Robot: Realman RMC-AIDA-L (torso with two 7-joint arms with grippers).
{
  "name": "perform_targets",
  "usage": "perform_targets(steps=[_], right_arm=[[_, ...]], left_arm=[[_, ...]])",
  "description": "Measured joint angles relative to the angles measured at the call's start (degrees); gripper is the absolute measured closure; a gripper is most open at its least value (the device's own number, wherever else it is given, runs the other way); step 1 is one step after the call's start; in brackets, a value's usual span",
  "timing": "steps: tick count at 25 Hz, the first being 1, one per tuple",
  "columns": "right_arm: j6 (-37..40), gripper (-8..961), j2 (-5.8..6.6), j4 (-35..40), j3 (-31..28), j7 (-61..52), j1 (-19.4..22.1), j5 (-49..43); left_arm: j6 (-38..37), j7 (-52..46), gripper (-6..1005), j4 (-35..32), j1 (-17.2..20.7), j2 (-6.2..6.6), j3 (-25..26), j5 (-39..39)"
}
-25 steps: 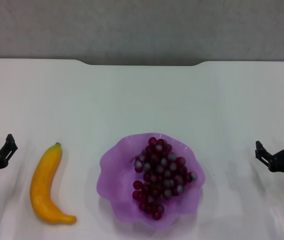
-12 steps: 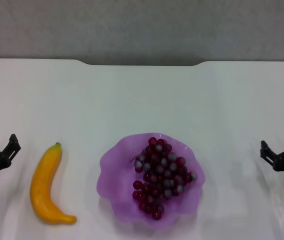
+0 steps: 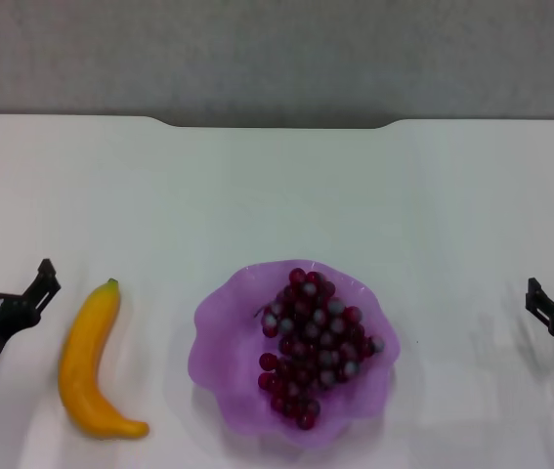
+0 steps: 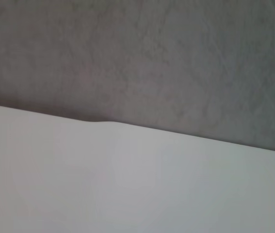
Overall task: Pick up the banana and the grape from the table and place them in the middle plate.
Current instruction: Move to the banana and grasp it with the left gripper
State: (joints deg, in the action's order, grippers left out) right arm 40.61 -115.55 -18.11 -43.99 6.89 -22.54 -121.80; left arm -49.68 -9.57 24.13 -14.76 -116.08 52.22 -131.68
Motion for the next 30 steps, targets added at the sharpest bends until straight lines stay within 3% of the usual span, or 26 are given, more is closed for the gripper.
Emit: perform_targets(steps=[1, 2, 6, 9, 10, 12, 17, 23, 30], right_arm=[[0.0, 75, -0.01, 0.0, 0.1, 0.0, 0.0, 0.0], [0.0, 75, -0.02, 0.1, 0.2, 0.1, 0.0, 0.0], [0.0, 75, 0.05, 0.1, 0.3, 0.0, -0.1, 0.0], [0.0, 75, 0.07, 0.3, 0.4, -0.1, -0.1, 0.0], [0.0, 75, 0.06, 0.2, 0.4, -0.1, -0.2, 0.0], [0.0, 75, 0.07, 0.1, 0.4, 0.0, -0.3, -0.1], [-0.1, 76, 0.06, -0.1, 0.4, 0.1, -0.4, -0.6], [-0.1, 76, 0.07, -0.3, 0.4, 0.1, -0.4, -0.7], [-0.1, 75, 0.07, -0.6, 1.0, 0.1, -0.5, -0.7]], left_arm=[[0.0, 0.0, 194, 0.0, 0.0, 0.00, 0.0, 0.0], [4.3, 4.0, 194, 10.6, 4.4, 1.92, 3.0, -2.0], [18.4, 9.7, 196, 24.8, 8.8, 3.59, 10.3, -5.6], [32.3, 15.5, 196, 33.6, 11.2, 2.14, 17.4, -9.1], [40.9, 20.0, 197, 38.5, 12.5, 0.36, 22.0, -10.9], [50.2, 24.2, 197, 43.4, 13.4, -0.74, 25.6, -11.7], [65.8, 26.9, 199, 51.5, 14.1, -0.70, 29.5, -12.3], [83.4, 25.4, 201, 58.5, 13.3, -0.89, 34.3, -18.1], [92.8, 13.7, 203, 62.8, 11.9, -1.04, 33.3, -30.0]])
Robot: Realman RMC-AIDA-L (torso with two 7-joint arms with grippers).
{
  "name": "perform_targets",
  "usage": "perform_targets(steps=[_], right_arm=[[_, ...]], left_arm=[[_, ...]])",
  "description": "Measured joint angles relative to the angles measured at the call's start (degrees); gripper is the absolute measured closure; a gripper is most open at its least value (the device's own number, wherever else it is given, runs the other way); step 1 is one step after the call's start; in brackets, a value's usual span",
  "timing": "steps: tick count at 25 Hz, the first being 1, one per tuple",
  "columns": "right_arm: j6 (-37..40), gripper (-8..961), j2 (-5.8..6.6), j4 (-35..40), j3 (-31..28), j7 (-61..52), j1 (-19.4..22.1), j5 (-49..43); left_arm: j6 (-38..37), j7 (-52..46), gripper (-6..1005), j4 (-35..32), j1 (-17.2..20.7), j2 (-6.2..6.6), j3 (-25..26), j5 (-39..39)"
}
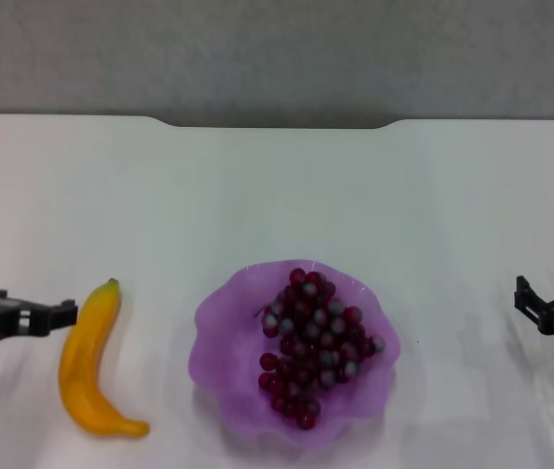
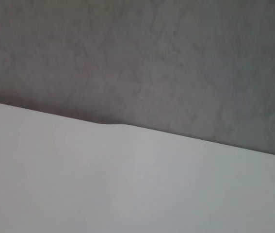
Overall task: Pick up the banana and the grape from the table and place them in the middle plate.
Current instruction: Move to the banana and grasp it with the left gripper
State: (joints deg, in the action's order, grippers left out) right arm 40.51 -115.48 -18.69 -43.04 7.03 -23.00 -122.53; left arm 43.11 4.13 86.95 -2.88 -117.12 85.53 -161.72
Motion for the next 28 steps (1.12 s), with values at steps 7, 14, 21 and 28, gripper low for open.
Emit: perform_targets(steps=[7, 14, 21, 28], right_arm=[[0.0, 76, 0.01, -0.2, 0.1, 0.0, 0.0, 0.0], [0.0, 76, 0.09, -0.3, 0.7, 0.0, -0.4, 0.0], [0.0, 75, 0.03, -0.5, 0.7, 0.0, -0.4, 0.0], [0.0, 75, 0.00, -1.0, 0.8, 0.0, -0.6, 0.0]], left_arm=[[8.3, -4.5, 205, -2.1, -5.0, 0.10, -1.4, -2.6], [10.3, -7.5, 207, -5.7, -7.9, 0.04, -2.8, -2.6], [8.7, -11.4, 209, -11.0, -11.5, 0.02, -4.9, -2.7], [5.8, -13.3, 211, -15.7, -13.1, 0.08, -5.1, -2.7]])
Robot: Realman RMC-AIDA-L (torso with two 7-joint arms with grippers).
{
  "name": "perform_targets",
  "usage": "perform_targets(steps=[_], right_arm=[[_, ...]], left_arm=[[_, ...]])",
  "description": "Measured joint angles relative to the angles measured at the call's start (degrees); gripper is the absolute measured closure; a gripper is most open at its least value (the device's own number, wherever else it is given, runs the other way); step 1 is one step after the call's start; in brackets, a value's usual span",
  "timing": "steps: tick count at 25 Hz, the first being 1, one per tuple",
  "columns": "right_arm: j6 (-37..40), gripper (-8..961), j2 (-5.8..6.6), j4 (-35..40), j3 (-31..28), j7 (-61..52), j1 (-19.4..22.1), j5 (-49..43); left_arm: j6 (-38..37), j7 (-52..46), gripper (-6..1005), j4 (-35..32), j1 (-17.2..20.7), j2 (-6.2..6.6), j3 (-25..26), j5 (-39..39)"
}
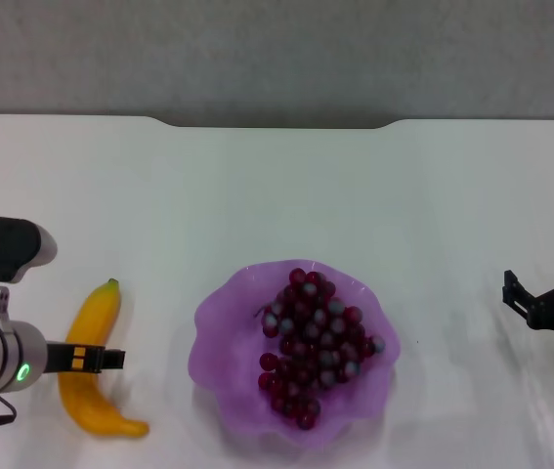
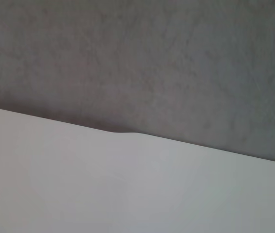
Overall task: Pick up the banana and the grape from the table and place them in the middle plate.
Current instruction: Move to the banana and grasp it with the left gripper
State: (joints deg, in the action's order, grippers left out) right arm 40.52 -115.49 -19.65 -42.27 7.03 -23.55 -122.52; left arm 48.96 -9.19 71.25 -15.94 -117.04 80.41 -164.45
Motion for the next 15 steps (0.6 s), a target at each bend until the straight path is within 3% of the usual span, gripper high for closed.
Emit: perform_targets(steps=[15], right_arm=[[0.4, 75, 0.09, -0.3, 0.0, 0.0, 0.0, 0.0]], left_arm=[[-2.6, -0.9, 216, -5.2, -1.9, 0.00, 0.5, 0.0]])
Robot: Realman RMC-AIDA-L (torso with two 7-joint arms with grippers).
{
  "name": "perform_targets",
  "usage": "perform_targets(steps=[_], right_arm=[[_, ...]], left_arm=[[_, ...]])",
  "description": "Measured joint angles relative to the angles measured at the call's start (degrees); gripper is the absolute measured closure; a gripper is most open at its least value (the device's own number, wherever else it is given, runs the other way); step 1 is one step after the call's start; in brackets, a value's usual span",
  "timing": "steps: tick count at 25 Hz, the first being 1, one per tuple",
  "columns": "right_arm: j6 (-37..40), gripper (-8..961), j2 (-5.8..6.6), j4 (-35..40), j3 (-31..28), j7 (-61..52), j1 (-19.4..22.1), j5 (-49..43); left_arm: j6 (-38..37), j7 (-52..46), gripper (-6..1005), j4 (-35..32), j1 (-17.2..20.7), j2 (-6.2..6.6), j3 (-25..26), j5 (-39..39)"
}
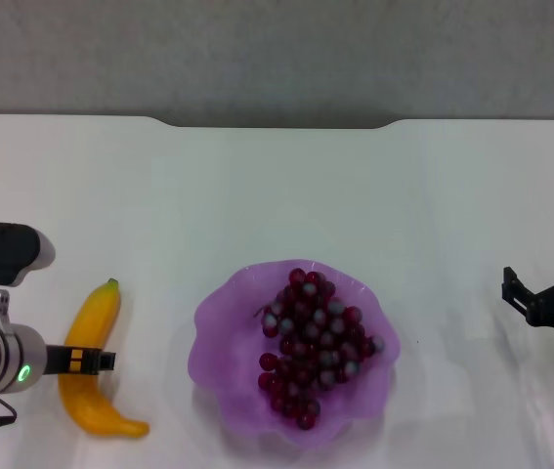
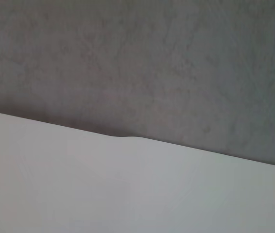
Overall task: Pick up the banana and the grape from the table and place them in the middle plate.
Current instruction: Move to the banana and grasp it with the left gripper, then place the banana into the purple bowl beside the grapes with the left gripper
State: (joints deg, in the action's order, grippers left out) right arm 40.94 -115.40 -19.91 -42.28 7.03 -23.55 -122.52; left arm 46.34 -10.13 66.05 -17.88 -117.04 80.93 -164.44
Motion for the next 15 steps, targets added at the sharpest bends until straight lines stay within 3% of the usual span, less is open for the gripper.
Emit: perform_targets(steps=[1, 7, 15], right_arm=[[0.0, 75, 0.00, -0.1, 0.0, 0.0, 0.0, 0.0], [0.1, 76, 0.00, -0.3, 0.0, 0.0, 0.0, 0.0], [-0.1, 75, 0.00, -0.4, 0.1, 0.0, 0.0, 0.0]], left_arm=[[-0.2, -0.1, 216, -0.4, -0.2, 0.02, 0.0, 0.0], [-1.2, -0.1, 447, -2.1, -1.2, 0.06, -0.5, 0.0], [-2.0, -0.1, 485, -1.7, -0.8, 0.08, -0.1, 0.0]])
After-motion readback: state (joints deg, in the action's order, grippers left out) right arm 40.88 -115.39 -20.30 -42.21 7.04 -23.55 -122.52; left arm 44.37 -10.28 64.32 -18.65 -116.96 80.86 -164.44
